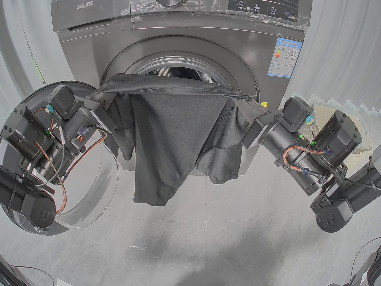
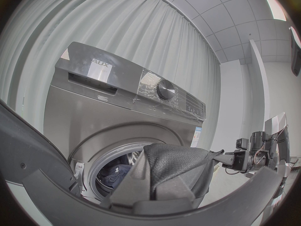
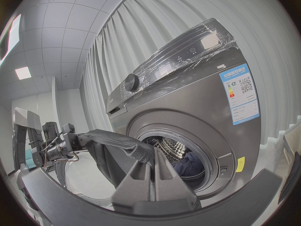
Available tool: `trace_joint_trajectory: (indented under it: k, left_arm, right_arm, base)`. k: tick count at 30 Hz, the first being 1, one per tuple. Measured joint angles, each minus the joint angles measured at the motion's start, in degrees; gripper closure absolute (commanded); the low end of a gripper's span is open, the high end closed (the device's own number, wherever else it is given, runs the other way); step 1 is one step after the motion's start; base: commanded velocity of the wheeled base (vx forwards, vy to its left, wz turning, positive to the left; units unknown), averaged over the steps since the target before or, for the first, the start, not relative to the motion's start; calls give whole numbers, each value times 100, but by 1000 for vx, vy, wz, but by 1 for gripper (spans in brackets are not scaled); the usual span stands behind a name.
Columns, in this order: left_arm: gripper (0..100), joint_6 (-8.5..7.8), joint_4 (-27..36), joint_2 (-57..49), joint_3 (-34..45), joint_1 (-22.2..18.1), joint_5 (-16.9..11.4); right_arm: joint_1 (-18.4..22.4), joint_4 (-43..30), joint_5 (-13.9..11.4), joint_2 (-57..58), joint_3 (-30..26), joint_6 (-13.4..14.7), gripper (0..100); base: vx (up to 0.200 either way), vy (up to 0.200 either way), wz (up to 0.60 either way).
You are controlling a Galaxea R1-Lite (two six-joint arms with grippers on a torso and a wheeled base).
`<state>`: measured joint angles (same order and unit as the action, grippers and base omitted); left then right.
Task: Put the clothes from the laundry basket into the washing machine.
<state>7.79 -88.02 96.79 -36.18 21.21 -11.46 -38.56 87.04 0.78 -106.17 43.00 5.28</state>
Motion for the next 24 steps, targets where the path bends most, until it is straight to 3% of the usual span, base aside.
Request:
trace_joint_trajectory:
  k: [24]
  left_arm:
    - [100,-10,13,21,-45,-79,27]
  right_arm:
    - [113,0,-10,206,234,-4,100]
  base:
    - [0,0,0]
